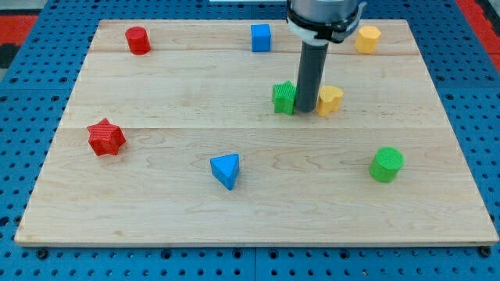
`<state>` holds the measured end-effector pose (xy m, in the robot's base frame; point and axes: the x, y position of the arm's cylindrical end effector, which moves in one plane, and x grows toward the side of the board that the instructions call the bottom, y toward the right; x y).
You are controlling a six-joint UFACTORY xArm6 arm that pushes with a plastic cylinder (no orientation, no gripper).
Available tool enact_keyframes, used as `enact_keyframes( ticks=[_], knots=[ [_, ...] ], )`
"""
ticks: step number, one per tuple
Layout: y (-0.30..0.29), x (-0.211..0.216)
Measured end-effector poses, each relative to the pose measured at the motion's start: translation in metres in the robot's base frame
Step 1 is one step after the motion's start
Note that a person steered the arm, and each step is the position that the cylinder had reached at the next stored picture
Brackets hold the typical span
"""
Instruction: Move yellow heart away from the right side of the green star
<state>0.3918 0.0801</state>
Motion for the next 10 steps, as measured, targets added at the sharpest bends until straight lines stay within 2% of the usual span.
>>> enact_keyframes(
  ticks=[1,2,3,5,10],
  knots=[
    [0.003,-0.021],
    [0.063,0.011],
    [0.066,0.008],
    [0.066,-0.027],
    [0.049,-0.034]
  ],
)
